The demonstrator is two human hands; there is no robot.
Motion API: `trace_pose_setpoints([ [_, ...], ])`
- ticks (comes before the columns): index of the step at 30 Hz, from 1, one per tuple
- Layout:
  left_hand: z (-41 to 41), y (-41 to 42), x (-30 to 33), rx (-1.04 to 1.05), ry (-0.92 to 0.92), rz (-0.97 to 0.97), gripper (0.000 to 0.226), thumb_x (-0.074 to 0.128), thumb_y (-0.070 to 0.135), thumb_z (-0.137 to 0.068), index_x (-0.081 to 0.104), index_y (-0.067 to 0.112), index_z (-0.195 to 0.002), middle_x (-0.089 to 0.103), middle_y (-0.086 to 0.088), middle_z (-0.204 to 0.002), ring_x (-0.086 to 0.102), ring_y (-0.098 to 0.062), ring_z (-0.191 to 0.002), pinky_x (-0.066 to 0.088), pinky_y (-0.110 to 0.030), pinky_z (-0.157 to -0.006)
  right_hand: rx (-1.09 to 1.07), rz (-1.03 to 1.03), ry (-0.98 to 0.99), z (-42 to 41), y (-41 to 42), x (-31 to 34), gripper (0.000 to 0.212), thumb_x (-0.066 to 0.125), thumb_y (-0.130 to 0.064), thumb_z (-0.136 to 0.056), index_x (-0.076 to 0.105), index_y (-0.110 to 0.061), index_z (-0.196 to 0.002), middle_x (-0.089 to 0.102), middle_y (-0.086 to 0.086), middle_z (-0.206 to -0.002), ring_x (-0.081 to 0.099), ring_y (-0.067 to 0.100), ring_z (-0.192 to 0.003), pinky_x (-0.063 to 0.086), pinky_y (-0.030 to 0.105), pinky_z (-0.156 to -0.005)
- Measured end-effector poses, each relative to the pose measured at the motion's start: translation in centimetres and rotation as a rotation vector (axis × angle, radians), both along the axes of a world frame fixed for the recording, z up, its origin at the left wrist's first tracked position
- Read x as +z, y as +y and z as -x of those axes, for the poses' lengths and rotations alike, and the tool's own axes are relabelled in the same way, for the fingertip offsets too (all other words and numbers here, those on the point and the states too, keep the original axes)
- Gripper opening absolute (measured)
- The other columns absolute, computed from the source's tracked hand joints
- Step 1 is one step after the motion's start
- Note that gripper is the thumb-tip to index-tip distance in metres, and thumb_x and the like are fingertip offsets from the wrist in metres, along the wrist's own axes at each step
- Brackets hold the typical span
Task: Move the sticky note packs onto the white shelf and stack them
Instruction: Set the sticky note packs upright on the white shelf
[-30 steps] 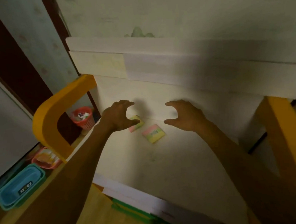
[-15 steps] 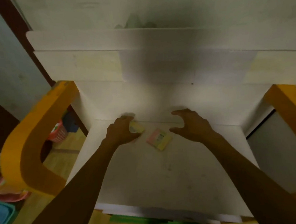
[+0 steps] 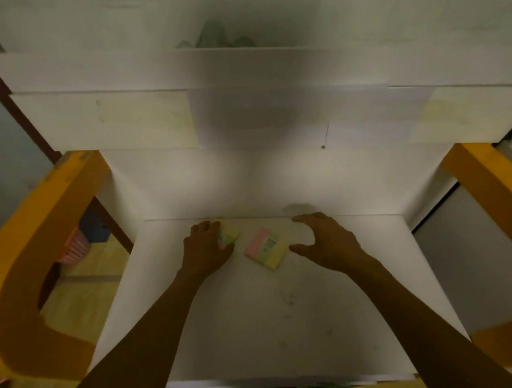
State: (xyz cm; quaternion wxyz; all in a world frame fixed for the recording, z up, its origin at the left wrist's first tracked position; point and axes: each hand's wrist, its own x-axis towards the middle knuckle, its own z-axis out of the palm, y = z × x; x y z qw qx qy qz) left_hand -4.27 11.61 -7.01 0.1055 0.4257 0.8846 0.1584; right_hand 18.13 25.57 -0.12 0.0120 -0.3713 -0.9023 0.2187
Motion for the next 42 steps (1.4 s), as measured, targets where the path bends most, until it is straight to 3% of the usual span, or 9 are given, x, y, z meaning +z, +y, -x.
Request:
trace_pose_setpoints([
  [6,0.1,0.0,0.9,0.008,-0.047,0.014,0.08,0.054,0.061,-0.071,0.047,0.01,-0.133,0.047,-0.012,-0.134,0.041,-0.032,-0.122,0.039,-0.041,-0.095,0.003,0.012,-0.022,0.0,-0.1,-0.5,0.067,0.063,-0.054,-0.084,0.035,-0.037,-0.143,0.033,-0.005,-0.151,0.034,0.016,-0.137,0.038,0.04,-0.104],
  [12,0.2,0.4,2.9,-0.014,-0.028,-0.041,0.075,0.073,0.056,-0.068,0.055,0.01,-0.125,0.054,-0.012,-0.129,0.047,-0.031,-0.117,0.043,-0.038,-0.092,0.027,0.014,-0.062,0.6,0.0,-1.2,0.069,0.063,-0.056,-0.083,0.034,-0.039,-0.143,0.034,-0.005,-0.151,0.035,0.016,-0.137,0.038,0.039,-0.105],
  [16,0.2,0.7,5.1,-0.042,-0.021,-0.103,0.083,0.074,0.06,-0.06,0.058,0.008,-0.123,0.059,-0.012,-0.124,0.055,-0.03,-0.111,0.046,-0.036,-0.089,0.07,0.026,-0.099,2.2,-0.2,-1.8,0.076,0.065,-0.056,-0.081,0.03,-0.036,-0.146,0.036,0.0,-0.147,0.037,0.02,-0.134,0.041,0.041,-0.103],
  [22,-0.8,0.1,6.8,-0.034,0.009,-0.099,0.075,0.078,0.05,-0.067,0.055,0.009,-0.125,0.058,-0.011,-0.126,0.055,-0.028,-0.112,0.045,-0.036,-0.093,0.166,0.006,-0.143,5.1,-2.2,-3.4,0.088,0.065,-0.059,-0.08,0.021,-0.032,-0.151,0.026,0.007,-0.152,0.029,0.029,-0.137,0.037,0.044,-0.107],
  [30,-2.0,-1.0,7.2,-0.031,0.024,-0.055,0.073,0.074,0.05,-0.07,0.052,0.011,-0.128,0.054,-0.011,-0.129,0.052,-0.028,-0.116,0.044,-0.037,-0.095,0.164,-0.086,-0.115,6.1,-3.3,-5.2,0.061,0.06,-0.049,-0.086,0.04,-0.029,-0.14,0.043,0.008,-0.134,0.035,0.03,-0.125,0.045,0.042,-0.095],
  [39,-1.9,-0.7,7.4,-0.068,0.008,-0.073,0.076,0.074,0.052,-0.068,0.052,0.016,-0.13,0.055,-0.006,-0.129,0.052,-0.025,-0.116,0.043,-0.035,-0.095,0.16,-0.116,-0.158,4.8,-1.6,-3.0,0.07,0.066,-0.054,-0.078,0.041,-0.033,-0.14,0.05,0.005,-0.13,0.041,0.027,-0.124,0.045,0.042,-0.096],
  [42,-2.2,0.2,8.5,-0.095,-0.002,-0.07,0.086,0.065,0.061,-0.06,0.05,0.018,-0.133,0.052,-0.005,-0.134,0.051,-0.025,-0.119,0.041,-0.035,-0.099,0.123,-0.167,-0.144,3.3,0.0,-1.2,0.069,0.065,-0.057,-0.078,0.042,-0.033,-0.139,0.051,0.004,-0.131,0.042,0.027,-0.124,0.048,0.042,-0.094],
])
